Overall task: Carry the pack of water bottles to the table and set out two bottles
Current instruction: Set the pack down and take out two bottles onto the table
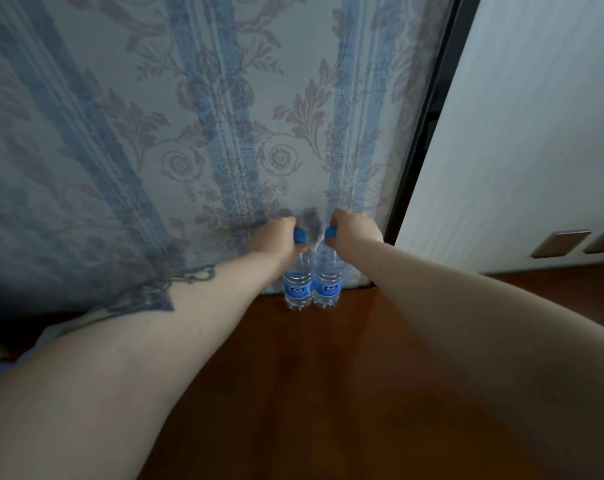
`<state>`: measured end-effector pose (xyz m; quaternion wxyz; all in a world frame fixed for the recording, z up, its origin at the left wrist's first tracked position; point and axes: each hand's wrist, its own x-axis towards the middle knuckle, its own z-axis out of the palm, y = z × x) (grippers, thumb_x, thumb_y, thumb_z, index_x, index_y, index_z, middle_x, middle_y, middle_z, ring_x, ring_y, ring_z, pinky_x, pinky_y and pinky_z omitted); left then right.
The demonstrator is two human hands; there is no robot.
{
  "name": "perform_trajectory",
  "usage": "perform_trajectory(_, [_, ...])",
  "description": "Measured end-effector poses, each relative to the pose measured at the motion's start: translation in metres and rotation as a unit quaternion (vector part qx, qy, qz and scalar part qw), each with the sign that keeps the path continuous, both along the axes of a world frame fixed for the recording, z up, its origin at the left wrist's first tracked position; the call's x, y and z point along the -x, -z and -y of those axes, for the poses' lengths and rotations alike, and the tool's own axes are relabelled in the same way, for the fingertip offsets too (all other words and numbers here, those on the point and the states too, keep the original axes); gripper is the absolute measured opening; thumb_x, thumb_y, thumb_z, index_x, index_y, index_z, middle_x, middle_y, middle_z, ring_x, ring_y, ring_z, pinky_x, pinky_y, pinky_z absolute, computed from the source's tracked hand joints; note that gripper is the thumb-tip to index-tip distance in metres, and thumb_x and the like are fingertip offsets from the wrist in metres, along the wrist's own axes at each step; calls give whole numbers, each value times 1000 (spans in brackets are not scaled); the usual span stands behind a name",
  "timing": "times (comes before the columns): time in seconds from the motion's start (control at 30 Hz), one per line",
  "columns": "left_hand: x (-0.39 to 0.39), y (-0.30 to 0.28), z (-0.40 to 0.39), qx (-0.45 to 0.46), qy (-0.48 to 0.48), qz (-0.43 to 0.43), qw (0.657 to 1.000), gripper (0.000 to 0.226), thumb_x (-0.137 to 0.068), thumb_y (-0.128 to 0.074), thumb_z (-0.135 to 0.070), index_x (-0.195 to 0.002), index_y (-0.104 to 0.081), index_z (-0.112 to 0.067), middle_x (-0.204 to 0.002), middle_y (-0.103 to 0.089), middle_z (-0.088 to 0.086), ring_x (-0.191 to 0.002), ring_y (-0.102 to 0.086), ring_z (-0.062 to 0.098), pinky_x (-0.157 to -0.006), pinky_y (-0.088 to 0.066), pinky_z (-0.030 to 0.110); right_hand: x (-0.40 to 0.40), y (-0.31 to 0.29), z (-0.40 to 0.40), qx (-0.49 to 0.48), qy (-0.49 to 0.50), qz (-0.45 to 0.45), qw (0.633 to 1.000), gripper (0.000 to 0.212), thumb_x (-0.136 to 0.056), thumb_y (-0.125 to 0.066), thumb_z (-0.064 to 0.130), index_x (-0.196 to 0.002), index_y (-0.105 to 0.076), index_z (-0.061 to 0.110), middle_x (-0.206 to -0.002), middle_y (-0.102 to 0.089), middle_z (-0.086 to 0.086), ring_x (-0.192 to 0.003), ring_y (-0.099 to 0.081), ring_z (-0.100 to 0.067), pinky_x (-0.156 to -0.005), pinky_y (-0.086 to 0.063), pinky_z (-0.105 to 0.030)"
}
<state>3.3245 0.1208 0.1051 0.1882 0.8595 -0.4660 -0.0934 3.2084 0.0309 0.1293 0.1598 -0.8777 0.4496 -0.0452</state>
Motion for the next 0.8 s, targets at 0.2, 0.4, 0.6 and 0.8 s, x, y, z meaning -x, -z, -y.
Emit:
perform_trajectory(0.2, [1,3,-2,4,-13,14,1000,37,-87,-75,-31,-117,-64,-12,-115,-74,11,-105,-69,32,-73,-45,34,3,8,3,15,0,-6,1000,35,-87,-69,21,-118,-55,16,-108,-65,-11,-80,-53,-24,-63,-42,-32])
perform_trajectory(0.4, [1,2,-1,-20,-28,32,999,56,-76,-86,-30,-124,-62,-19,-116,-75,6,-104,-70,29,-66,-42,31,3,23,3,-29,7,-8,1000,51,-81,-76,32,-124,-55,14,-113,-66,-9,-83,-54,-22,-65,-42,-31])
perform_trajectory(0.6, [2,0,3,-7,-47,18,999,54,-69,-89,-37,-113,-66,-16,-107,-76,6,-97,-70,27,-62,-38,30,2,22,9,-26,-6,-13,1000,53,-79,-78,33,-124,-55,15,-113,-65,-9,-88,-58,-25,-66,-43,-32])
perform_trajectory(0.8, [2,1,2,-15,-46,35,998,53,-71,-89,-33,-114,-64,-16,-108,-76,6,-98,-71,27,-62,-39,31,1,27,6,15,0,-21,1000,57,-80,-76,39,-126,-53,15,-109,-65,-10,-83,-57,-24,-62,-42,-31])
